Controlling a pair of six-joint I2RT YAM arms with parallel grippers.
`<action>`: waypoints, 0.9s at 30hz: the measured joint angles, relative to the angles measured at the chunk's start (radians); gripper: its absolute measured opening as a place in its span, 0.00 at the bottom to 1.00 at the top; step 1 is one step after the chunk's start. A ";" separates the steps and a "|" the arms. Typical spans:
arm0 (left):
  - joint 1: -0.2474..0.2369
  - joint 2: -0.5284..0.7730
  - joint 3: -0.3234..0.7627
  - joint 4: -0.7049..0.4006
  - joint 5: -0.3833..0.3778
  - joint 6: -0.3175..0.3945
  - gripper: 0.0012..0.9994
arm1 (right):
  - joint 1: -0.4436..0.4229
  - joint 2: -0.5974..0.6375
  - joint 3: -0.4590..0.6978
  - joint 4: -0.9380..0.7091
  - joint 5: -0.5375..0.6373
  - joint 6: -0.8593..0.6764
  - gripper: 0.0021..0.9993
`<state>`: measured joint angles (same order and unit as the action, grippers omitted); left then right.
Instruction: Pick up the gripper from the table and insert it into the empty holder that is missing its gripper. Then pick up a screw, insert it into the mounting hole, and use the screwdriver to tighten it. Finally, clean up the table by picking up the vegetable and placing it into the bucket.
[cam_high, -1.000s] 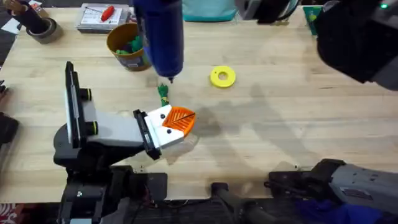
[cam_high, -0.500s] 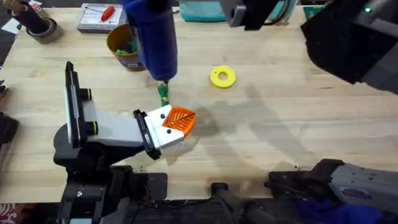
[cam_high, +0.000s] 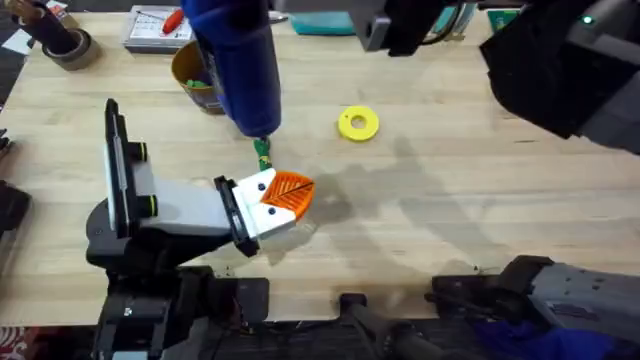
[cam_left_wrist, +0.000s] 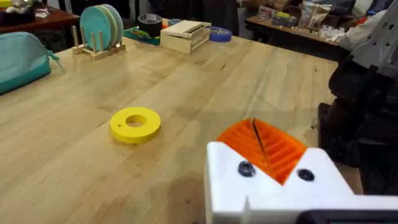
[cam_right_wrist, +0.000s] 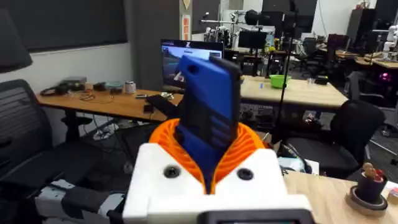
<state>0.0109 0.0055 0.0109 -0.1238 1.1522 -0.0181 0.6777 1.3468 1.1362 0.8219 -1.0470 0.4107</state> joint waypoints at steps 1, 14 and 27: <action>0.000 0.000 0.000 0.000 0.000 0.000 0.01 | 0.000 0.000 0.000 0.000 0.000 0.000 0.02; 0.000 0.000 0.000 0.000 0.000 0.000 0.01 | 0.000 0.047 0.000 0.000 0.000 0.000 0.02; 0.000 0.000 0.000 0.000 0.000 0.000 0.01 | 0.000 0.064 -0.003 0.017 -0.006 0.000 0.02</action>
<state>0.0109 0.0055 0.0109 -0.1238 1.1519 -0.0181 0.6777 1.4113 1.1337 0.8391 -1.0531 0.4102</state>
